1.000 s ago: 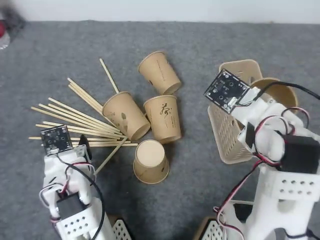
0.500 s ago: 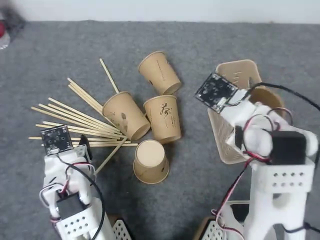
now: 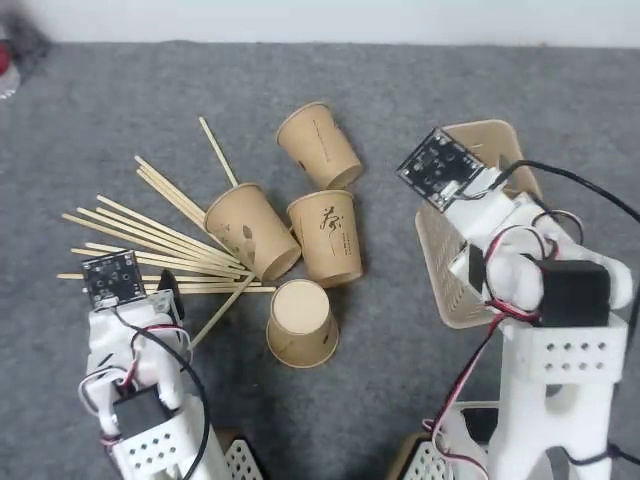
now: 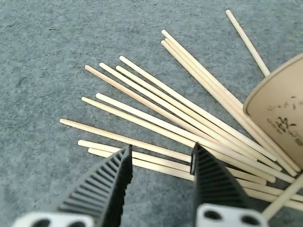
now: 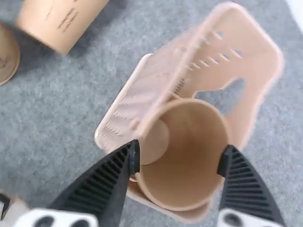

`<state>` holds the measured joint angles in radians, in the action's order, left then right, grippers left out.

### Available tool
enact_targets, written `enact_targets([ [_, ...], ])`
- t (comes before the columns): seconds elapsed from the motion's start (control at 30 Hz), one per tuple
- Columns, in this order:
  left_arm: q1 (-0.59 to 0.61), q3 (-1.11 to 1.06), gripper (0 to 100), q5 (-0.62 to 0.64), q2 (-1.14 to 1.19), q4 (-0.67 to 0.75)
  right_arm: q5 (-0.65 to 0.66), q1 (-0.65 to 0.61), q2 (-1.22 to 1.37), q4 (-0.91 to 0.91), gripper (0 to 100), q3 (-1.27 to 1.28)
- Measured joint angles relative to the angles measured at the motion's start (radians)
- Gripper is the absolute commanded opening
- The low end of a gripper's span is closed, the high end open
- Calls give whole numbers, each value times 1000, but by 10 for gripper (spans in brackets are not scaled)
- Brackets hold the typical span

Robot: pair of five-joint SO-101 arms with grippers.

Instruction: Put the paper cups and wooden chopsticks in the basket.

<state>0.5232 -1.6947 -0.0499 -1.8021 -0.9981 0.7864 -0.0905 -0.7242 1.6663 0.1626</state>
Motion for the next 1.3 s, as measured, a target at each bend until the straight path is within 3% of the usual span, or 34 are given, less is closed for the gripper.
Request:
enact_targets([
  [0.13,0,0,196,0,0,0,-8,-11,-51,0,218,-107],
  [0.27,0,0,196,0,0,0,-20,-120,-117,0,194,-203],
  [0.4,0,0,196,0,0,0,-153,-226,-130,-37,195,-210],
  [0.53,0,0,195,2,0,0,-308,-379,-71,-86,195,-149],
  [0.67,0,0,195,3,0,0,-331,-545,104,-100,194,-80],
  [0.77,12,0,195,3,0,3,-334,-582,221,-121,194,-97],
  [1.03,23,0,195,3,0,15,-233,-508,595,-247,195,-296],
  [1.3,23,0,195,3,0,15,-17,-471,1105,-121,191,-660],
])
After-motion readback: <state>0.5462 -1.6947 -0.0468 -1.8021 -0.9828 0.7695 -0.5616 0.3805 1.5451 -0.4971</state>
